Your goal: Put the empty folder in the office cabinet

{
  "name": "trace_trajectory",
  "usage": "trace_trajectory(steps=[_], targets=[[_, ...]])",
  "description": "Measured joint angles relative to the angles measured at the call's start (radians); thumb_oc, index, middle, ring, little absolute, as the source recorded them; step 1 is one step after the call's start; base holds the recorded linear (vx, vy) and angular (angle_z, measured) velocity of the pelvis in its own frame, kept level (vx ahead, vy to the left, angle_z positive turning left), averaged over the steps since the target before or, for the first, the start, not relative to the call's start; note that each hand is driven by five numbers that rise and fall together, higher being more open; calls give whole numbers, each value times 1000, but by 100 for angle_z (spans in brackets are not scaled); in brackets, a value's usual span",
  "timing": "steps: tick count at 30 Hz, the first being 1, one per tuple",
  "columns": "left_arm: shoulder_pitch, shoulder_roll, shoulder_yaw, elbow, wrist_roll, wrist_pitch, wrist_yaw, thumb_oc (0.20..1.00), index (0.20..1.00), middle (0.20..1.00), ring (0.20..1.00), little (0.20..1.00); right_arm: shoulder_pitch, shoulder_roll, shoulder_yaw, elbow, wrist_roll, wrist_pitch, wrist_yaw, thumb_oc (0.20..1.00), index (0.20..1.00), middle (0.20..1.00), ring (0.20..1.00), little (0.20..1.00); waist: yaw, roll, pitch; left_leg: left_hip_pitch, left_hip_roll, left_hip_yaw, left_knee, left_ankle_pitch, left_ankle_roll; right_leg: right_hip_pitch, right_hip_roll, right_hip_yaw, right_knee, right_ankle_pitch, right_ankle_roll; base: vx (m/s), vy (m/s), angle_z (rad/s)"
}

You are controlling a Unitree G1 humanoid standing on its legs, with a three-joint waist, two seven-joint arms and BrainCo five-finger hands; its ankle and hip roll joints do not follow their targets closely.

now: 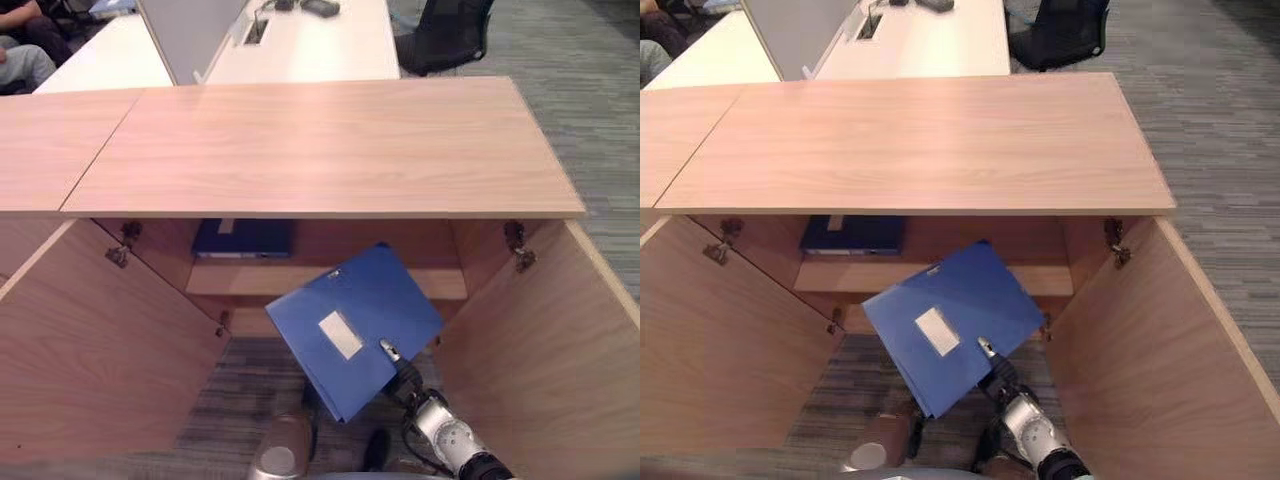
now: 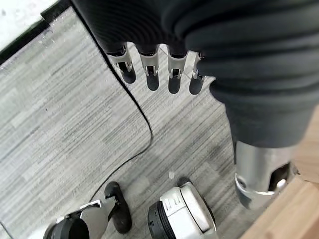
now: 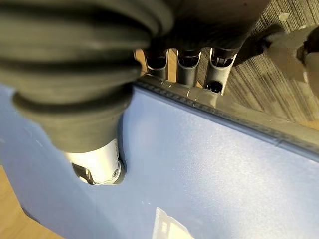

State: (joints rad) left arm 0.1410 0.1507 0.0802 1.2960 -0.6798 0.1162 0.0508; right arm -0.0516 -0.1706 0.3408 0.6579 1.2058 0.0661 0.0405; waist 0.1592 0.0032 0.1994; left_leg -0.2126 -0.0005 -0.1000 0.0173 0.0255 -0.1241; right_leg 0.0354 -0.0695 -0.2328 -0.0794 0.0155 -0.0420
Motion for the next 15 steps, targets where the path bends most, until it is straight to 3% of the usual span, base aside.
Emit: trace_trajectory(steps=[1, 3, 4, 6, 10, 13, 14, 15], targets=[[13, -1, 0, 3, 6, 4, 2, 1000, 1000, 1000, 1000, 1000, 11, 0, 1, -1, 0, 0, 2, 200, 200, 200, 200, 200, -5, 5, -9, 23, 3, 2, 8, -1, 1, 1, -3, 5, -1, -1, 1, 214, 285, -80], [26, -4, -2, 6, 36, 9, -3, 1000, 1000, 1000, 1000, 1000, 47, -19, 0, -12, 1, -1, 2, 200, 200, 200, 200, 200, -25, 45, -43, 85, 21, 4, 6, -8, 23, 0, 11, 14, 1, -4, 41, 211, 291, -42], [14, 5, -1, 21, 41, 11, -4, 1000, 1000, 1000, 1000, 1000, 58, -24, 0, -11, 1, 0, 1, 200, 200, 200, 200, 200, -28, 53, -49, 106, 21, 12, -27, 52, 73, 3, 9, 24, 5, -8, 51, 213, 363, -54], [-8, 55, -5, 2, 80, 5, -3, 1000, 1000, 1000, 1000, 1000, 90, -12, 6, -25, -6, 13, 5, 200, 200, 200, 200, 200, -29, 17, -72, 138, -19, 72, -46, 44, 120, -6, -44, 58, 44, -28, 80, 168, 326, -55], [-20, 81, -15, -84, 119, -38, -19, 1000, 1000, 1000, 1000, 1000, 83, 16, 5, -30, -9, 14, 8, 200, 200, 200, 200, 200, -38, 3, -88, 158, -62, 113, -41, 11, 160, -40, -107, 56, 147, -66, 141, 83, 235, -25], [-20, 81, -32, -84, 129, -36, -20, 1000, 1000, 1000, 1000, 1000, 73, 25, 11, -30, -9, 24, 16, 200, 200, 200, 200, 200, -41, 10, -89, 154, -80, 119, -24, -5, 177, -107, -129, 57, 276, -83, 160, -27, 225, -9], [-15, 82, -81, -80, 147, -37, -19, 1000, 1000, 1000, 1000, 1000, 48, 18, 20, -38, -9, 24, 26, 200, 200, 200, 200, 200, -42, 34, -79, 147, -70, 133, -11, -9, 183, -199, -151, 46, 439, -90, 164, 70, 142, -21], [-7, 83, -90, -80, 150, -37, -18, 1000, 1000, 1000, 1000, 1000, 47, 20, 23, -40, -9, 26, 30, 200, 200, 200, 200, 200, -42, 38, -76, 150, -72, 141, -6, -19, 198, -226, -168, 27, 491, -95, 169, 104, 77, -27]])
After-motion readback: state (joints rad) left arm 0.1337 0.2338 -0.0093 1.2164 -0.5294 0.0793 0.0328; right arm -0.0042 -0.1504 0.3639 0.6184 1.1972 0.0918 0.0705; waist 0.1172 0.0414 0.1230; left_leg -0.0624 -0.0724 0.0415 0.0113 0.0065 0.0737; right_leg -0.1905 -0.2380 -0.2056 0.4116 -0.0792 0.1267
